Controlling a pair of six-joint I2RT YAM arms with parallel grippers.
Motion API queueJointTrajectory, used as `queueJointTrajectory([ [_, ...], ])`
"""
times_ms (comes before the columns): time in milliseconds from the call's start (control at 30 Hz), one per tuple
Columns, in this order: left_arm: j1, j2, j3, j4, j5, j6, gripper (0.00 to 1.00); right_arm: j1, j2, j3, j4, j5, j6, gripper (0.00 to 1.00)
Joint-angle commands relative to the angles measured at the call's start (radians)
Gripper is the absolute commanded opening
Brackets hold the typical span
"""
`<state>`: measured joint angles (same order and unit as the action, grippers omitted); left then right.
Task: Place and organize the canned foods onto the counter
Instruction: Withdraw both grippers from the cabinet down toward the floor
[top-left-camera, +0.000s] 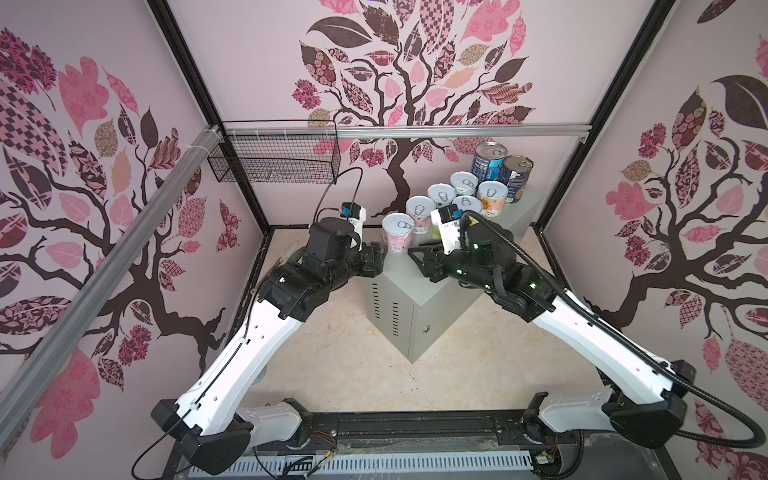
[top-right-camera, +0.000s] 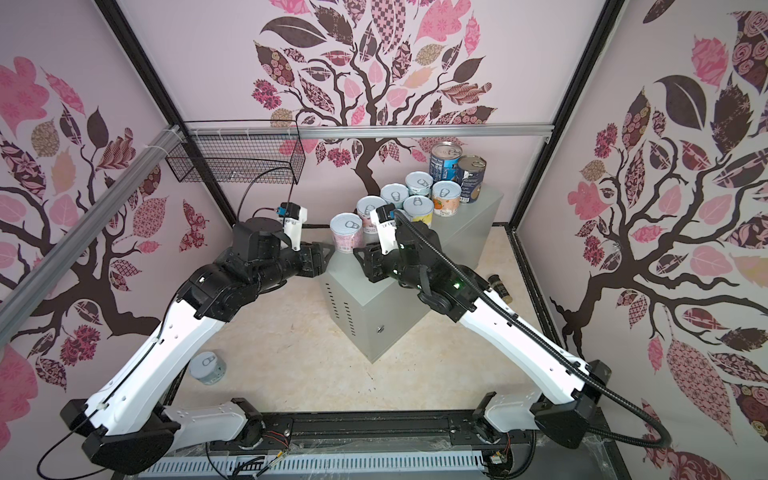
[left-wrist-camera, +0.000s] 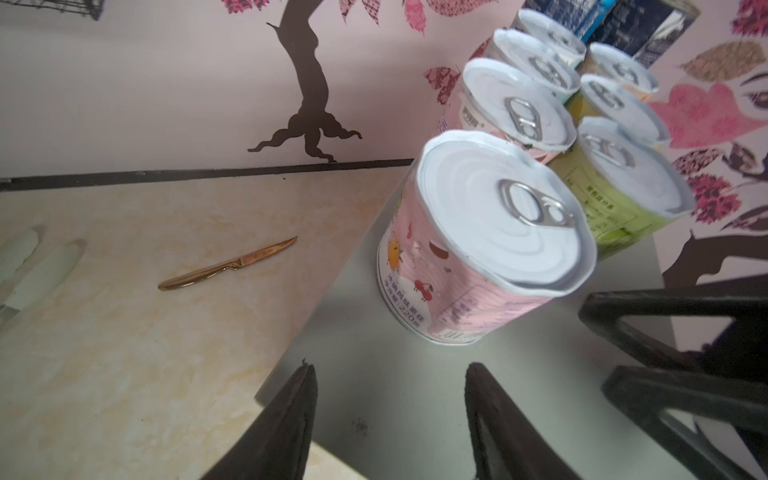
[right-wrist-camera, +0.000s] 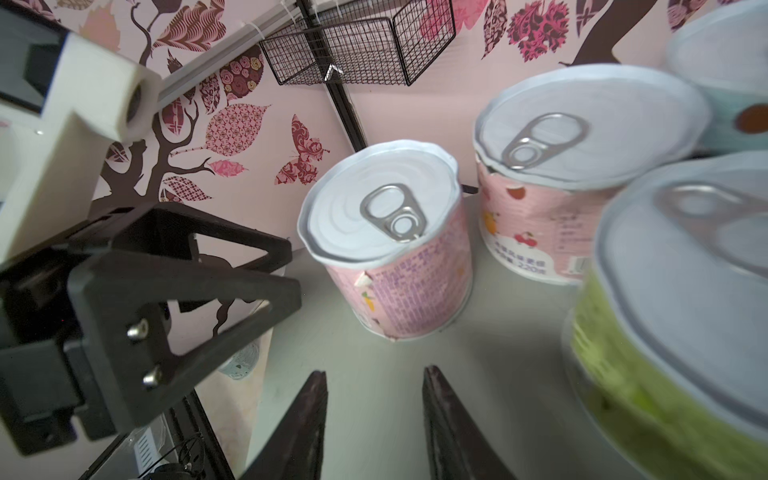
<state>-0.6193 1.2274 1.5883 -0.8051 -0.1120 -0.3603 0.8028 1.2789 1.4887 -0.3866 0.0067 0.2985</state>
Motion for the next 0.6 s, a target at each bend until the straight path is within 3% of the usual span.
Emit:
queueJointTrajectory([
  [0,0.006,-0.108,-0.026,-0.020,-0.085,-0.020,0.71,0.003,-0.128,-0.016,-0.065,0.083,-0.027,0.45],
  [200,0.009,-0.171,-0.033,-0.129,-0.219,-0.006,0.89,0.003,-0.274,-0.108,-0.135,0.175,-0.035,0.54],
  [300,0.022,-0.178,-0.055,-0.176,-0.231,-0.023,0.97,0.003,-0.348,-0.168,-0.166,0.206,-0.018,0.63],
  [433,0.092,-0.181,-0.111,-0.220,-0.158,-0.077,0.98,0.004,-0.454,-0.268,-0.194,0.244,0.025,0.80],
  [567,0.279,-0.209,-0.232,-0.200,0.034,-0.132,0.98,0.003,-0.581,-0.424,-0.204,0.246,0.117,0.80],
])
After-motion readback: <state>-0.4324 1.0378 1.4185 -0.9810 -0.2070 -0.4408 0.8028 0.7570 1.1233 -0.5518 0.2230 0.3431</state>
